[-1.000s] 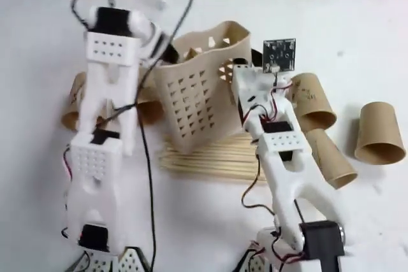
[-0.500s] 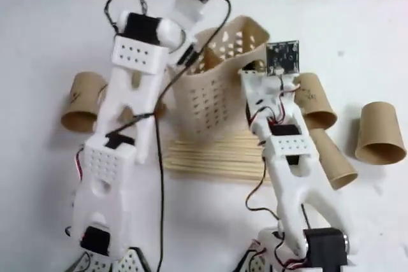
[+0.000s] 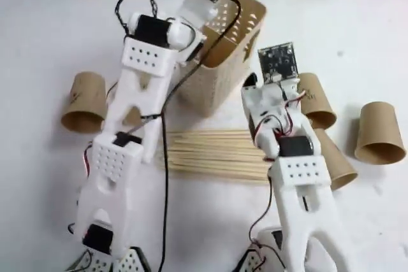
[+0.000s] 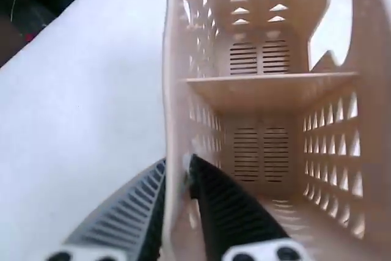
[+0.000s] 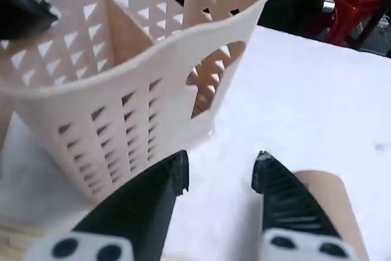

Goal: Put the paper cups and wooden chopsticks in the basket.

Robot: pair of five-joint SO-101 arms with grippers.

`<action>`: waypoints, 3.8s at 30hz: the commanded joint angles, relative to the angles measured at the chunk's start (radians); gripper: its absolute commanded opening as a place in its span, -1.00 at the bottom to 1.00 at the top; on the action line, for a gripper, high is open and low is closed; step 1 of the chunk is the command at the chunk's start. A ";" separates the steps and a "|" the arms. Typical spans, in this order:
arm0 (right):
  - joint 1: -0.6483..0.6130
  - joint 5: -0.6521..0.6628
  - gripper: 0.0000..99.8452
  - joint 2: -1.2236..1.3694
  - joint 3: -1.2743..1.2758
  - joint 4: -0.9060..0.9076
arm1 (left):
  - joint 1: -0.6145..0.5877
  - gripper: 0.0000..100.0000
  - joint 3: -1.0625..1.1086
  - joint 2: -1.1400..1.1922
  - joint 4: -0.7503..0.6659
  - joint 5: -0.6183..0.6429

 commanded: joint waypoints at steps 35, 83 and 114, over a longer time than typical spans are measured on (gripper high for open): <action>0.387 0.417 -0.64 -0.216 -0.219 0.789 | -0.022 -0.71 -0.092 -0.447 0.126 0.212; 0.918 1.338 -0.51 0.229 0.127 -0.237 | -0.022 -0.71 1.953 -1.333 -0.598 -0.043; 1.024 0.692 -0.97 0.186 -0.081 -0.041 | -0.016 -0.71 2.131 -1.331 -0.812 -0.041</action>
